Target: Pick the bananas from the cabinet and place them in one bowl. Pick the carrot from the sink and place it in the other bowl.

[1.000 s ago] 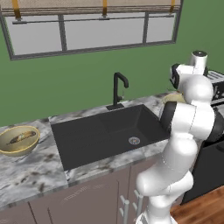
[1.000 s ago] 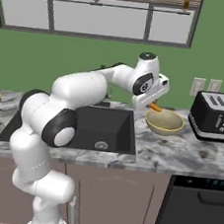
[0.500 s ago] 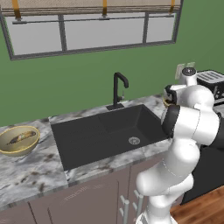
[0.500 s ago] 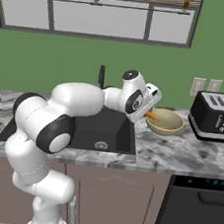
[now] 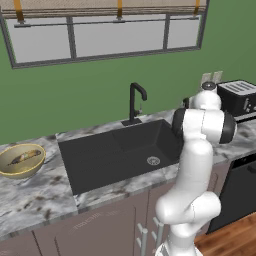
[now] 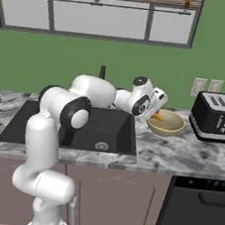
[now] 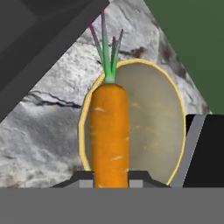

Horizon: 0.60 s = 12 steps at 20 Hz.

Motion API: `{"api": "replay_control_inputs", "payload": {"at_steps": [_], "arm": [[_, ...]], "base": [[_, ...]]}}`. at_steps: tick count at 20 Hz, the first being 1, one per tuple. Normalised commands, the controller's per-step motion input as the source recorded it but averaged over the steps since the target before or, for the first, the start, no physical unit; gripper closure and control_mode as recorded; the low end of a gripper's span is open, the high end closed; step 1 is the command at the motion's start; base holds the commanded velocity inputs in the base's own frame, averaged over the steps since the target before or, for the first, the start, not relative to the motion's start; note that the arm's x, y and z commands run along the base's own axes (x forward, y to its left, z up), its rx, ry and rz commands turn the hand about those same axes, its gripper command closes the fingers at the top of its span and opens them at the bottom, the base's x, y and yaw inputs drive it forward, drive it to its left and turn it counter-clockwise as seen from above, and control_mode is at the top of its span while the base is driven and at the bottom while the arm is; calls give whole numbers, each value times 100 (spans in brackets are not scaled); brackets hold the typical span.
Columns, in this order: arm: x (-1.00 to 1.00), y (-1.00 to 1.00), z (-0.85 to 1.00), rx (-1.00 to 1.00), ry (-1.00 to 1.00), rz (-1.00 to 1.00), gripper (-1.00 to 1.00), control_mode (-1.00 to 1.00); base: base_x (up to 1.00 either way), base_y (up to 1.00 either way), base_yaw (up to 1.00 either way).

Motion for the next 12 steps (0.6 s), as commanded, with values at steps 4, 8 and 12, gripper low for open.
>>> {"api": "replay_control_inputs", "payload": {"at_steps": [4, 8, 12], "arm": [[95, -68, -11, 10, 6, 0, 100, -100], [63, -56, -20, 6, 2, 0, -100, -100], [-1, 3, 17, 0, 0, -1, -100, -100]], "base": [[0, 0, 0], [0, 0, 0], [0, 0, 0]]}}
